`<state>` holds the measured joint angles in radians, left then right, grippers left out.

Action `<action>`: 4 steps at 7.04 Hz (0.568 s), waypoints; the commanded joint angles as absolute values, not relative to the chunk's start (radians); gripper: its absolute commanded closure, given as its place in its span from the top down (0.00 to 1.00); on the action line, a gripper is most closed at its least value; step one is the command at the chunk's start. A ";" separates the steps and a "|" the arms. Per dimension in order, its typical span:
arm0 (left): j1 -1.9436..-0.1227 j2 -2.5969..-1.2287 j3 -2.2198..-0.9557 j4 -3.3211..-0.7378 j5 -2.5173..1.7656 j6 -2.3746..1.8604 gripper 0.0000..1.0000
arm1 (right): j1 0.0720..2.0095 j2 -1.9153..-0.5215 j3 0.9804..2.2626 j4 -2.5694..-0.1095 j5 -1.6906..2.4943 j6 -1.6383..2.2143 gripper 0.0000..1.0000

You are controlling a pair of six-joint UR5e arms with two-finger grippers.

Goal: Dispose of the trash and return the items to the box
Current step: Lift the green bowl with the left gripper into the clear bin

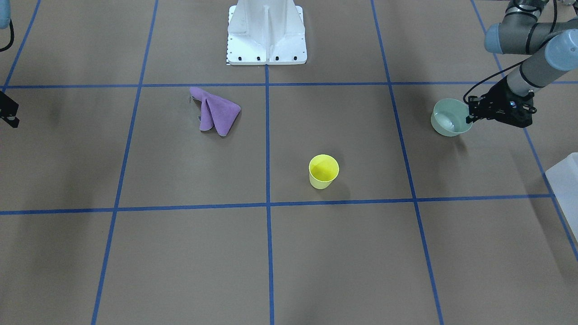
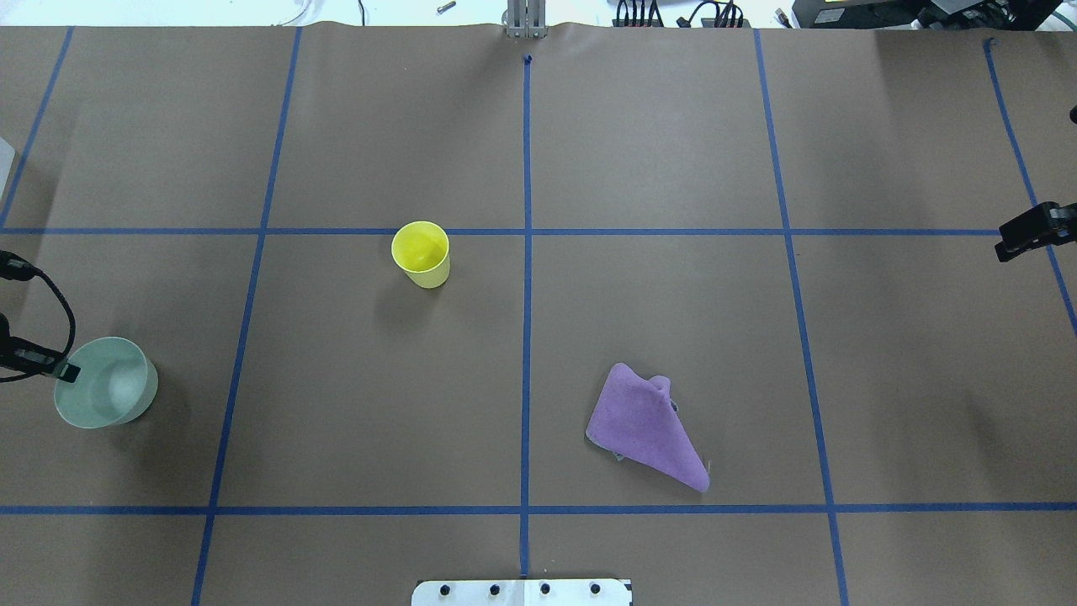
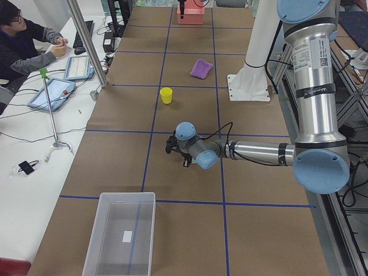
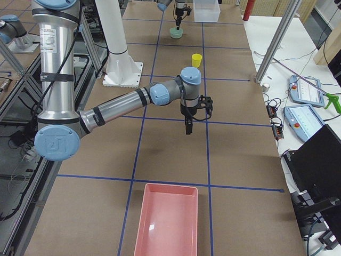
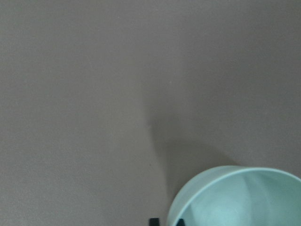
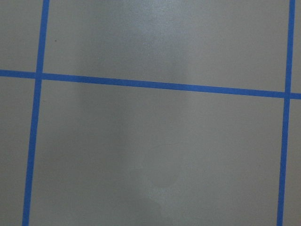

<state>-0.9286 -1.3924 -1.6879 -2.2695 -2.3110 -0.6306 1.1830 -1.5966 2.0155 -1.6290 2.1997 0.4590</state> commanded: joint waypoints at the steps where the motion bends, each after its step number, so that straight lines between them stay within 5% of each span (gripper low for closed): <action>1: -0.983 -1.397 -1.715 -2.261 -2.450 -0.623 0.00 | 1.183 -1.592 2.016 -1.629 2.200 0.462 1.00; 4: -1.135 -1.464 -1.709 -2.187 -2.508 -0.617 0.00 | 1.181 -1.589 2.013 -1.629 2.200 0.462 1.00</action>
